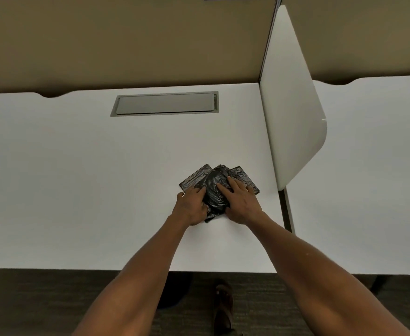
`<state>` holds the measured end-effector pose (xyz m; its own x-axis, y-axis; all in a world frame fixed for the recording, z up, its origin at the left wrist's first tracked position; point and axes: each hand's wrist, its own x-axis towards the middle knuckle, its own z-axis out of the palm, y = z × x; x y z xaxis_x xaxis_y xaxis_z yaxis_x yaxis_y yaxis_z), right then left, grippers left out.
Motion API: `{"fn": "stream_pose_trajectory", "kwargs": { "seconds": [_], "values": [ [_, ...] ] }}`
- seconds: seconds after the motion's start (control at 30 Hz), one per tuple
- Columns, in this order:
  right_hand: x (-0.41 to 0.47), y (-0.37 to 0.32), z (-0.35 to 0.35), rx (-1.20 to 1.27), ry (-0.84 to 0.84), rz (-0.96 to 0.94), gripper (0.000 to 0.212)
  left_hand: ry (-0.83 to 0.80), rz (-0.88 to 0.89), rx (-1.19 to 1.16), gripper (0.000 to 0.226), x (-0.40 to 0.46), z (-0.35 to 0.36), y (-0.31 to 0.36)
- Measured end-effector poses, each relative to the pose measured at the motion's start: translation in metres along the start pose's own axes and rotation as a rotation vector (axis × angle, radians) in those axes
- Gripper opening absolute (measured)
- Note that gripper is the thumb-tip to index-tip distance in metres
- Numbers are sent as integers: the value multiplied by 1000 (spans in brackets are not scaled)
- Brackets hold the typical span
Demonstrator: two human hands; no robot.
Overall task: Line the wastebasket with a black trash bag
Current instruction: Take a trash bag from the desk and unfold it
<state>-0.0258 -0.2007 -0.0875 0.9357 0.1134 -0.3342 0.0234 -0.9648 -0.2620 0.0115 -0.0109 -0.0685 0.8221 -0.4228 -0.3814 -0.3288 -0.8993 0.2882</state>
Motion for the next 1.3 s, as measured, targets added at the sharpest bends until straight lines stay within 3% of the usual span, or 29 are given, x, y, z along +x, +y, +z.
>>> {"fn": "stream_pose_trajectory", "kwargs": {
  "seconds": [0.17,0.3,0.4,0.47,0.57,0.73,0.83,1.03,1.13,1.3],
  "values": [
    [3,-2,4,146,118,45,63,189,-43,-247,60,-2,7,-5],
    [5,0,-1,425,290,65,52,392,-175,-607,47,-12,7,-11],
    [1,-2,-8,679,367,90,36,327,-412,-951,55,-23,-2,-17],
    [-5,-6,-12,845,377,118,24,237,-415,-1170,49,-34,-10,-20],
    [-18,-14,-19,1073,308,147,17,163,-302,-1382,52,-51,-19,-23],
    [-40,-46,-28,1386,131,116,21,230,-187,-1338,58,-81,-26,-23],
    [-52,-67,-31,1500,24,131,23,305,-203,-1303,60,-103,-32,-29],
    [-81,-97,-29,1831,-186,199,44,448,-223,-1393,28,-159,-55,-64],
    [-100,-115,-29,1934,-326,213,54,363,-202,-1484,41,-190,-65,-89],
    [-131,-156,-24,2016,-458,150,54,166,-168,-1683,54,-246,-73,-119]
  ]
}}
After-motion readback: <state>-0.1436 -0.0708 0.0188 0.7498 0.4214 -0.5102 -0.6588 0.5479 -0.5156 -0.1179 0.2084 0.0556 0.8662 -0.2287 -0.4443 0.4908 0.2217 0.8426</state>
